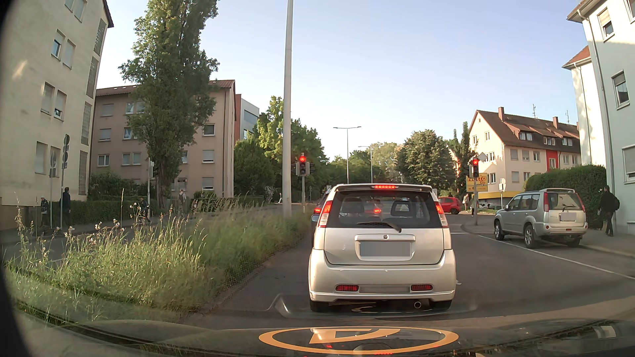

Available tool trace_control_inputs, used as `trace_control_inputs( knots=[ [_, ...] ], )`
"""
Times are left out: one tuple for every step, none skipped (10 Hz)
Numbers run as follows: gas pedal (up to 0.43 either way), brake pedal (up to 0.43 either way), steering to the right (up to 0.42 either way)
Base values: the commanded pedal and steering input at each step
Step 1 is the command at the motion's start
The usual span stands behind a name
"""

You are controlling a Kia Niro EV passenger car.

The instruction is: Follow the waypoints while adhering to traffic rules and regulations

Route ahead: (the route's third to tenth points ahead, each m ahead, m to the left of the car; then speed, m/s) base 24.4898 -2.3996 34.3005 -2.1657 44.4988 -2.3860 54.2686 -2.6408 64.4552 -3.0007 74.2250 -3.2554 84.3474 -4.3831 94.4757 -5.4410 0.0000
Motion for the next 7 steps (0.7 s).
trace_control_inputs(
  knots=[
    [0.0,0.262,0.001],
    [0.0,0.262,0.001],
    [0.0,0.256,0.001],
    [0.0,0.262,0.001],
    [0.0,0.262,0.001],
    [0.0,0.256,0.001],
    [0.0,0.262,0.001]
  ],
)
